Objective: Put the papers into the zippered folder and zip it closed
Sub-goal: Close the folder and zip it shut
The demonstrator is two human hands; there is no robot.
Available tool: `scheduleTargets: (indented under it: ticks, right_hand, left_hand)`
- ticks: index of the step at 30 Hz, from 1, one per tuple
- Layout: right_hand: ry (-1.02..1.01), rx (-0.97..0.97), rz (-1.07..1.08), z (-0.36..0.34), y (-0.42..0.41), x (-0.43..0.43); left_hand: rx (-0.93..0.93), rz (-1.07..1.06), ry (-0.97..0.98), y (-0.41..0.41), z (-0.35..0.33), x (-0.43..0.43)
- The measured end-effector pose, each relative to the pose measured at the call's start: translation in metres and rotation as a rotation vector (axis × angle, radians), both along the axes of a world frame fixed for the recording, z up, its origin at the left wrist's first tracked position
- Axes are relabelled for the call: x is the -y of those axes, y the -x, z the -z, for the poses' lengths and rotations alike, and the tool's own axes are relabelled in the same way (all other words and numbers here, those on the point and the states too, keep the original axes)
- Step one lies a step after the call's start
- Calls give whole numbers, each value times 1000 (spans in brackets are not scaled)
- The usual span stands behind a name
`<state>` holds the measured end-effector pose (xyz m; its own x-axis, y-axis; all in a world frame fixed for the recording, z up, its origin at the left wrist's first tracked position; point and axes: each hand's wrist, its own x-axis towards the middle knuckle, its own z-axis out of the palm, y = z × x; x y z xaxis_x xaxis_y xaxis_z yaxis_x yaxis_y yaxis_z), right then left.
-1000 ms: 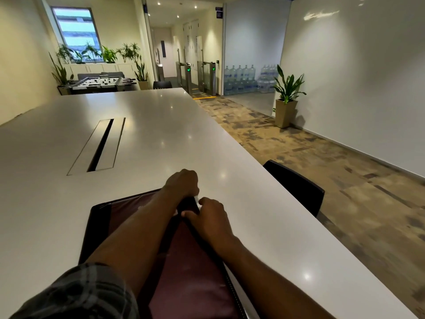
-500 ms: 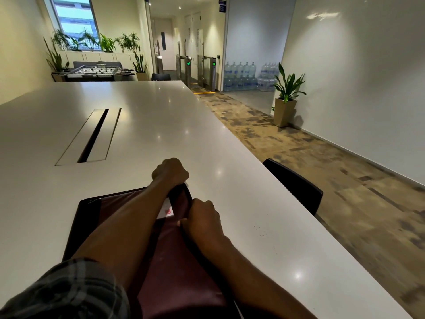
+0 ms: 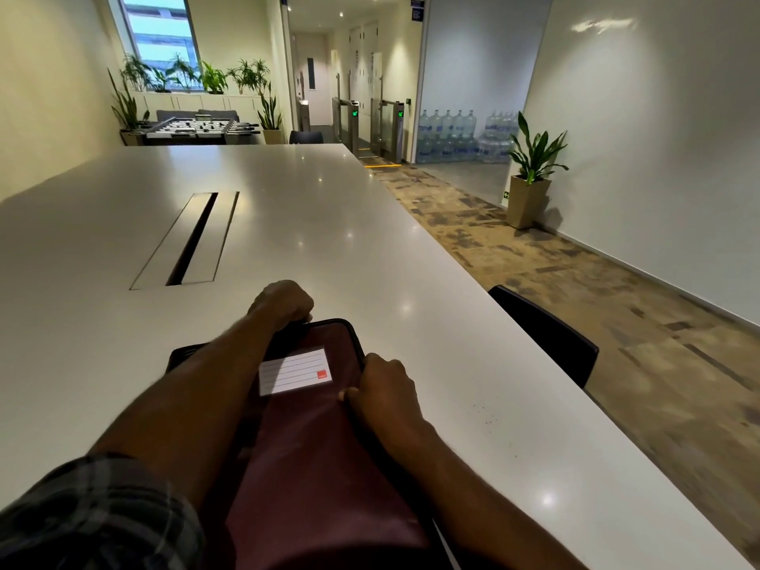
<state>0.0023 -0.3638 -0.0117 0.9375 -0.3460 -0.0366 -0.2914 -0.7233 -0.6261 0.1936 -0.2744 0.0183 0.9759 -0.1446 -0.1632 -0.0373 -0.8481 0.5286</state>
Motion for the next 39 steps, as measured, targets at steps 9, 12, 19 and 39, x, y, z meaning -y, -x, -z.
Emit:
scheduleTargets:
  ticks: [9,12,19,39]
  right_hand:
    - [-34,-81,18,-11,-11,9]
    - [-53,-87,30,-11,-15,10]
    - [-141,-117,20,-10,-14,17]
    - [-14,-123,68,-5,32,13]
  left_hand:
    - [90,-75,-52,22,3,-1]
    - [29,-90,35,14,3,-2]
    - [145,-71,-153,5,5,-23]
    - [236,-308,-72,59,29,-168]
